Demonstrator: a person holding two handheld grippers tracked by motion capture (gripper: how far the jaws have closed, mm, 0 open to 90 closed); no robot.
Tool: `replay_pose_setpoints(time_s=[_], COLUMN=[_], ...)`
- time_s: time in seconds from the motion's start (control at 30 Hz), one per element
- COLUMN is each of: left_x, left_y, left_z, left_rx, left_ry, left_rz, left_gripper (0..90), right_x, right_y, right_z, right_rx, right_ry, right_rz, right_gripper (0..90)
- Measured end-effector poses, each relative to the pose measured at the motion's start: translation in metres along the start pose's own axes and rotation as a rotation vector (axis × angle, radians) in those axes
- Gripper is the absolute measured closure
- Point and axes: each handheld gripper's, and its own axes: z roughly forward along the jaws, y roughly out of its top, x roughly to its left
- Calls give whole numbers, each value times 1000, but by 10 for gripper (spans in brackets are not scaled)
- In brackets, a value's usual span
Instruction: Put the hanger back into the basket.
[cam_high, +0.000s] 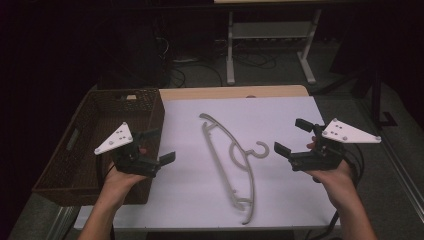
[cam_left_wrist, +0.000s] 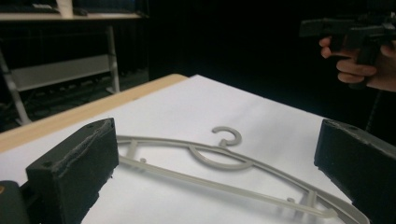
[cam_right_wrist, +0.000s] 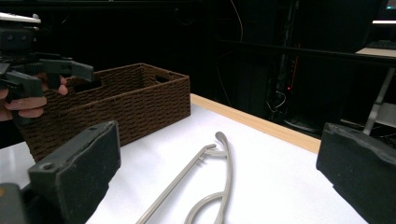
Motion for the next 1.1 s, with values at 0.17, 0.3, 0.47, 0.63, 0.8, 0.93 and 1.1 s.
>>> replay_pose_setpoints(time_s=[0.17, 0.3, 0.47, 0.63, 0.8, 0.93, 1.1], left_x=[-10, -19, -26, -30, -31, -32, -33], left_y=[-1, -5, -15, -28, -40, -49, -59], left_z=[13, 25, 39, 50, 58, 62, 64], left_rx=[73, 121, 171, 230, 269, 303, 333], left_ry=[-5, -33, -65, -86, -106, -111, -118], left_rz=[20, 36, 41, 47, 45, 43, 33], left_gripper=[0, 0, 0, 0, 0, 0, 0], right_x=[2, 3, 6, 8, 11, 16, 22], right_y=[-4, -9, -19, -24, -32, -39, -47], right_z=[5, 11, 20, 25, 33, 40, 47], right_rx=[29, 57, 115, 142, 189, 231, 283], right_ry=[11, 24, 42, 56, 77, 92, 130], right_rz=[-1, -3, -1, 7, 9, 9, 5], right_gripper=[0, 0, 0, 0, 0, 3, 58])
